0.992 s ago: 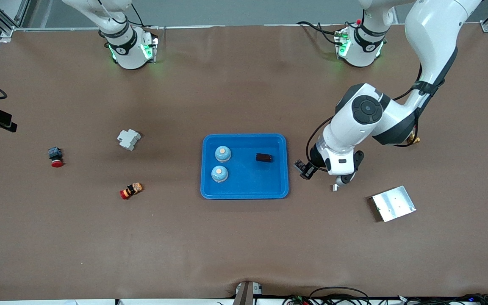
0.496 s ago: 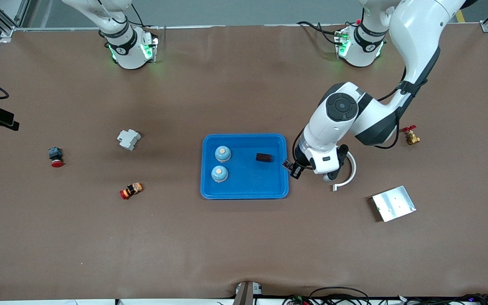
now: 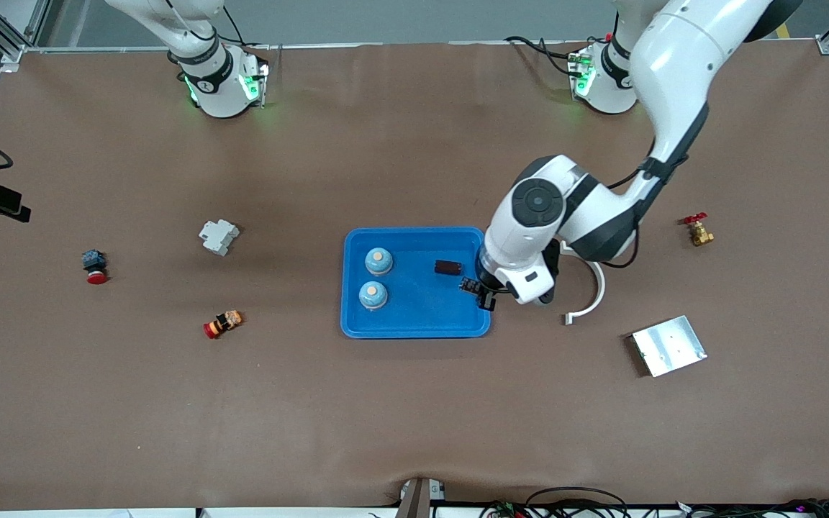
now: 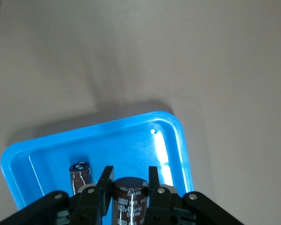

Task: Place electrolytic capacitor and blue bell in tray
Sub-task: 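Carry the second capacitor into the tray and open the left gripper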

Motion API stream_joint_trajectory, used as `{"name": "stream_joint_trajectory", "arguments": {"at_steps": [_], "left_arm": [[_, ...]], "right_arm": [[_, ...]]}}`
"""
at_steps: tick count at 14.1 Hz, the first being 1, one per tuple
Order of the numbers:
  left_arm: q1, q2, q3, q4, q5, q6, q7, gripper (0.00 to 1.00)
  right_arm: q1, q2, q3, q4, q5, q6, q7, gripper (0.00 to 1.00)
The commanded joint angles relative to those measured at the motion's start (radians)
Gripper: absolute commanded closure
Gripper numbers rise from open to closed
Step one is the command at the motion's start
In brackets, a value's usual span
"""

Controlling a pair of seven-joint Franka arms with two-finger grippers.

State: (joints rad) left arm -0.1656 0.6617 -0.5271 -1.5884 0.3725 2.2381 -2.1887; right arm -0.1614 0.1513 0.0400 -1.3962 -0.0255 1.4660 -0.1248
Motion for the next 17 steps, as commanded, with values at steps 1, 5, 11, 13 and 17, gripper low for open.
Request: {"name": "stream_joint_trajectory", "arguments": {"at_steps": [1, 5, 11, 13, 17], "left_arm": [[-0.139, 0.056, 0.117, 0.077, 0.029, -0.017, -0.129, 1.00], [-0.215, 0.113, 0.173, 0.140, 0.029, -0.017, -0.186, 1.00], [-0.310, 0.190, 0.268, 0.215, 0.026, -0.011, -0.207, 1.00], [-0.314, 0.202, 0.269, 0.219, 0.029, -0.011, -0.209, 1.00], [-0.333, 0.223, 0.295, 0.231, 0.026, 0.009, -0.210, 1.00]], "right_arm": [[-0.001, -0.024, 0.004, -0.021, 0.007, 0.008, 0.011, 0.00], [-0.012, -0.022, 0.001, -0.021, 0.018, 0.007, 0.010, 0.00], [-0.013, -0.021, 0.001, -0.017, 0.018, 0.010, 0.010, 0.00], [-0.012, -0.018, 0.001, -0.017, 0.018, 0.013, 0.010, 0.00], [-0.017, -0.019, 0.001, -0.015, 0.038, 0.021, 0.008, 0.00]]}}
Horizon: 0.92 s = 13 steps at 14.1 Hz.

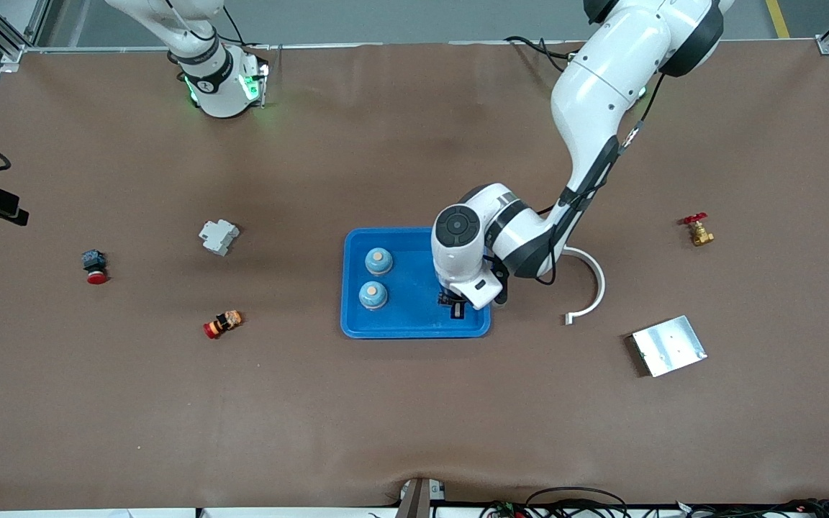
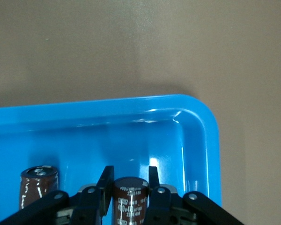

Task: Place electrolytic capacitor and blue bell in tray
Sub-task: 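Carry the second capacitor into the tray and open the left gripper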

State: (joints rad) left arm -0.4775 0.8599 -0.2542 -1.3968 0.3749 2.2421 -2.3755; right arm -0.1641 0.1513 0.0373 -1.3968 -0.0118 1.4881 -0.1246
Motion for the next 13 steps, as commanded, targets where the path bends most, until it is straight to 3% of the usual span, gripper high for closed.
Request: {"name": "stream_joint_trajectory", "arguments": {"at_steps": [1, 13], "left_arm": [[-0.024, 0.031, 0.023, 0.044, 0.025, 0.016, -0.024, 1.00], [-0.059, 0.045, 0.047, 0.045, 0.026, 0.031, -0.045, 1.00]], "right_arm": [[-0.028, -0.019, 0.004, -0.016, 0.024, -0.005, 0.000, 0.00], [-0.016, -0.025, 0.010, -0.024, 0.018, -0.006, 0.014, 0.00]]}}
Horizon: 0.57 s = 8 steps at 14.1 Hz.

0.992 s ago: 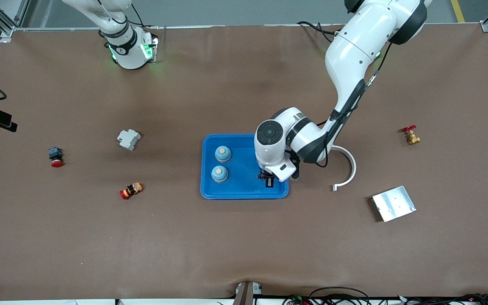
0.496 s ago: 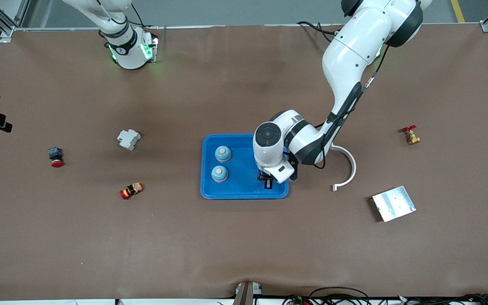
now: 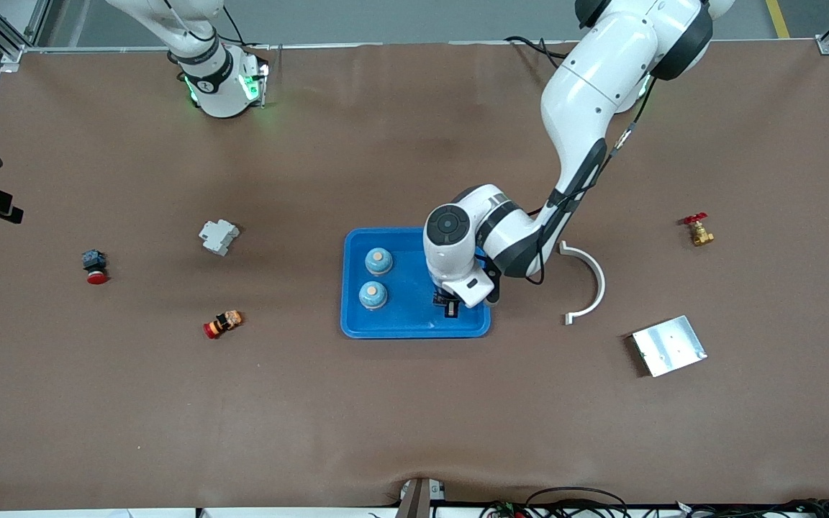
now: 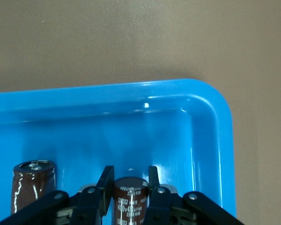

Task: Place electrolytic capacitor and blue bell in tray
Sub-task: 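Carry the second capacitor into the tray and open the left gripper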

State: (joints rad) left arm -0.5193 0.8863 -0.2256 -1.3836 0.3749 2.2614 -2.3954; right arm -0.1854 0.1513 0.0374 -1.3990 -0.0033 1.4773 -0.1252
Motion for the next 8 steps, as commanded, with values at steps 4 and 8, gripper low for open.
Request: {"name": "stream_joint_trajectory", "arguments": {"at_steps": [4, 8], "left_arm": [[-0.018, 0.026, 0.020, 0.032, 0.027, 0.017, -0.025, 1.00], [-0.018, 0.026, 0.020, 0.031, 0.025, 0.017, -0.025, 1.00]], "right_arm": [[0.041, -0.030, 0.010, -0.023, -0.003, -0.009, 0.150, 0.00], [0.023, -0.027, 0.007, -0.023, 0.009, -0.006, 0.139, 0.00]]}}
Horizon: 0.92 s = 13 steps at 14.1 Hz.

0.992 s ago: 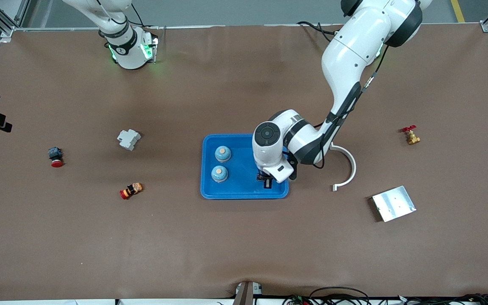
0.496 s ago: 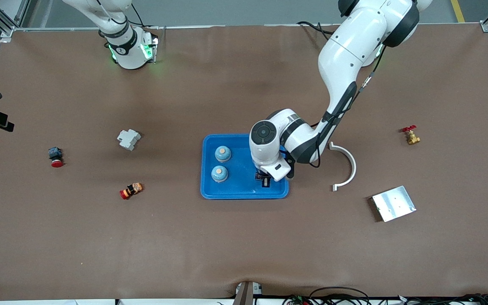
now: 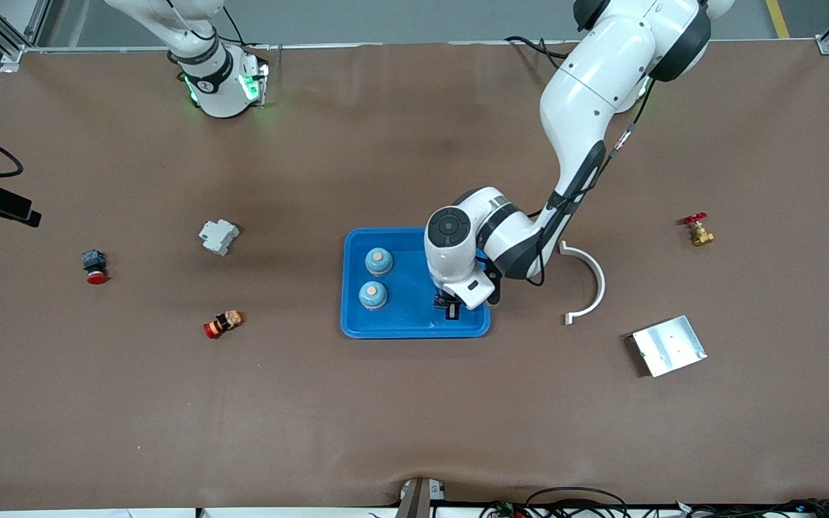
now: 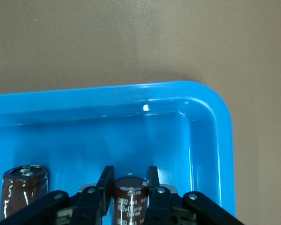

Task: Place electrolytic capacitor and blue bell in tray
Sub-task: 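Carry the second capacitor into the tray and open the left gripper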

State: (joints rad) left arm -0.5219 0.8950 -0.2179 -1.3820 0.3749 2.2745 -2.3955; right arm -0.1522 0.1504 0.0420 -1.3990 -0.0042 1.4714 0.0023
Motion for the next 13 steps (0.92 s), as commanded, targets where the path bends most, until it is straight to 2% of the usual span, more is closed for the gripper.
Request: {"name": "stream_joint_trajectory", "arguments": {"at_steps": [1, 2, 3, 4, 9, 13], "left_arm": [[-0.015, 0.018, 0.012, 0.029, 0.027, 0.004, -0.025, 1.00], [-0.015, 0.018, 0.012, 0.029, 0.027, 0.004, -0.022, 1.00], [-0.015, 0.016, 0.012, 0.029, 0.027, 0.004, -0.018, 0.28], [-0.015, 0.013, 0.012, 0.031, 0.027, 0.004, -0.016, 0.00], [0.006, -0.042, 0.011, 0.032, 0.027, -0.045, 0.031, 0.00], [0.029, -0.079, 0.003, 0.035, 0.018, -0.137, 0.165, 0.00]], "right_arm": [[-0.010, -0.026, 0.003, -0.024, 0.010, -0.002, 0.010, 0.00], [-0.013, -0.026, 0.003, -0.028, 0.012, 0.001, -0.008, 0.00], [-0.018, -0.026, 0.003, -0.028, 0.015, 0.007, -0.042, 0.00], [-0.023, -0.026, 0.003, -0.029, 0.016, 0.016, -0.068, 0.00], [-0.024, -0.026, 0.002, -0.031, 0.018, 0.015, -0.059, 0.00], [-0.026, -0.025, 0.001, -0.028, 0.026, 0.012, -0.056, 0.00]]}}
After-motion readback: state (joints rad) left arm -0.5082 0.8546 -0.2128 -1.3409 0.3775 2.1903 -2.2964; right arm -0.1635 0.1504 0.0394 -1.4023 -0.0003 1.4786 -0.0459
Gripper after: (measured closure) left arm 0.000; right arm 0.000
